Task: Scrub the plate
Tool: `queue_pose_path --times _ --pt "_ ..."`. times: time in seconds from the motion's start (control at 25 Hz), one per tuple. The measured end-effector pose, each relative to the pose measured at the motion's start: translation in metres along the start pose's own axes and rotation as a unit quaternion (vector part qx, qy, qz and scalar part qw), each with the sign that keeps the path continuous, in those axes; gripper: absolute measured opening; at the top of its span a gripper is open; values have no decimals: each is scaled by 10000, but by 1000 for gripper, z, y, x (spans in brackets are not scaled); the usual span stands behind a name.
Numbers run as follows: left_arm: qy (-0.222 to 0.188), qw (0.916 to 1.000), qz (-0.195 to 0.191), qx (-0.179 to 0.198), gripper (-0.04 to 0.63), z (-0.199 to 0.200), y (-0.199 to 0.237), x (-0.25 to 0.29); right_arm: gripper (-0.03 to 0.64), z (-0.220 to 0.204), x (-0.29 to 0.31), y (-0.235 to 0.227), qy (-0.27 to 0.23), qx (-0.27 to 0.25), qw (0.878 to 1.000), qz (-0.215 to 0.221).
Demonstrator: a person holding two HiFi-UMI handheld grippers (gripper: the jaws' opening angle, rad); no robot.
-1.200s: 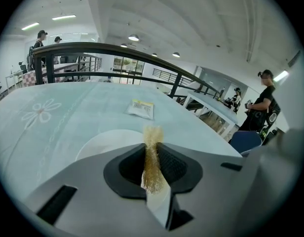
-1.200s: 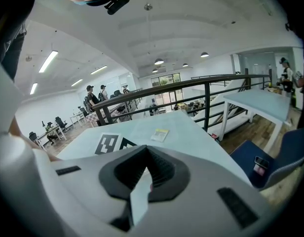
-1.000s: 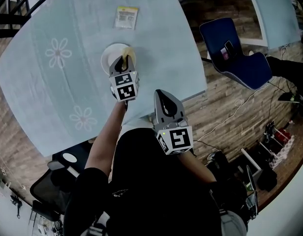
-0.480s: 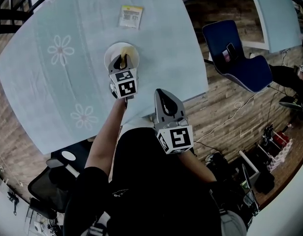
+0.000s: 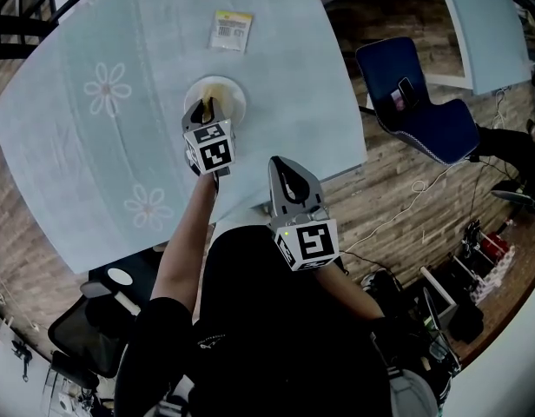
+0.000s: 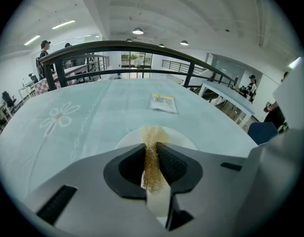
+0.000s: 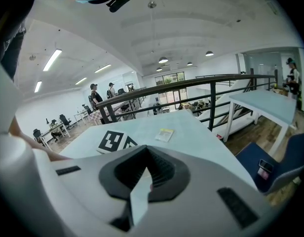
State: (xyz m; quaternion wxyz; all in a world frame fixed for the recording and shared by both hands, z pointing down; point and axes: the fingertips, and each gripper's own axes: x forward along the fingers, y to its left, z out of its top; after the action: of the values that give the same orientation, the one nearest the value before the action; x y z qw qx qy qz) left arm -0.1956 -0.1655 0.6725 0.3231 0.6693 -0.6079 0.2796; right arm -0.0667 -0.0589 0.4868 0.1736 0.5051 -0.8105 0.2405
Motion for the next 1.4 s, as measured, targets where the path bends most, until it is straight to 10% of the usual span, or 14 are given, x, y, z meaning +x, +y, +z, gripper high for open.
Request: queue_pose_path --times 1.4 --pt "-204 9931 1119 -282 71 -4 75 -42 8 -8 -17 13 -122 -172 9992 342"
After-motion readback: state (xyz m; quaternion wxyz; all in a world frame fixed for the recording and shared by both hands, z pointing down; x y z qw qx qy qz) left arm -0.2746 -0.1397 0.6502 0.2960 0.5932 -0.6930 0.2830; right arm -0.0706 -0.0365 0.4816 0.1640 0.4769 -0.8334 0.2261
